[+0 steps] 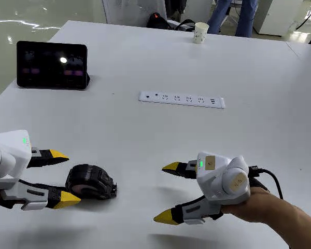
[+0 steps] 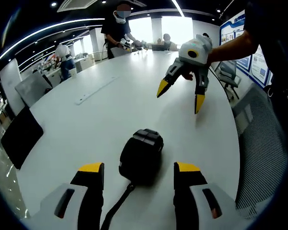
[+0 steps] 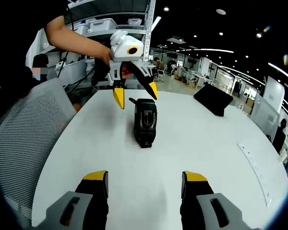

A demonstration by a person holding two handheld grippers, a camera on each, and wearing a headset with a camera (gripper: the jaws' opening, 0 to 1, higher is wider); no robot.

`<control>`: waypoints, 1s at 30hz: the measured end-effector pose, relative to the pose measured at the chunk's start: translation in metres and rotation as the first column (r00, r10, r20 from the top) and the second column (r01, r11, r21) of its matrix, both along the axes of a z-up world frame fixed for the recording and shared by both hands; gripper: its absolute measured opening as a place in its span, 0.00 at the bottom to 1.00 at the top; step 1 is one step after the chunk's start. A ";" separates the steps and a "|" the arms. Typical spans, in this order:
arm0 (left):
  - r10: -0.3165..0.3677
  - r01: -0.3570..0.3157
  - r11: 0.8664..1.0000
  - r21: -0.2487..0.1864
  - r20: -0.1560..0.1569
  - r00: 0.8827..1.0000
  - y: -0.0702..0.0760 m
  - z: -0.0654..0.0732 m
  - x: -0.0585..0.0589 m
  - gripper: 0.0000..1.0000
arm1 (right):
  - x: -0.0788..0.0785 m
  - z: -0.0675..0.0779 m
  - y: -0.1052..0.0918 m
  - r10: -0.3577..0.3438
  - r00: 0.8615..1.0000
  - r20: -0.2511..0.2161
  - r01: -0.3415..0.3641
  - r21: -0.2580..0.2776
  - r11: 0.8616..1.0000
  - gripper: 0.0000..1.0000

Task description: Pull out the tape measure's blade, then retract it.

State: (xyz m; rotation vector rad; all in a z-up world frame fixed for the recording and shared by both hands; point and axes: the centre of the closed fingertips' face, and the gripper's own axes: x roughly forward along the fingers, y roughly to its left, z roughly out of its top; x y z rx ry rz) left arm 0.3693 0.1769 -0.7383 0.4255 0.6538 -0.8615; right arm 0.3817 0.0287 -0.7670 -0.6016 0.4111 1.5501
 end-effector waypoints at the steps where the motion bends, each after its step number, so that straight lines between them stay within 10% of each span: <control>1: -0.004 0.004 1.000 0.001 -0.001 1.000 0.000 0.000 0.000 0.53 | 0.000 0.001 0.002 0.002 1.000 -0.002 -0.002 0.003 1.000 0.59; 30: -0.149 0.153 0.985 0.078 -0.057 0.987 -0.004 -0.011 0.007 0.32 | -0.003 -0.010 0.053 0.134 0.991 0.018 -0.134 -0.021 0.991 0.33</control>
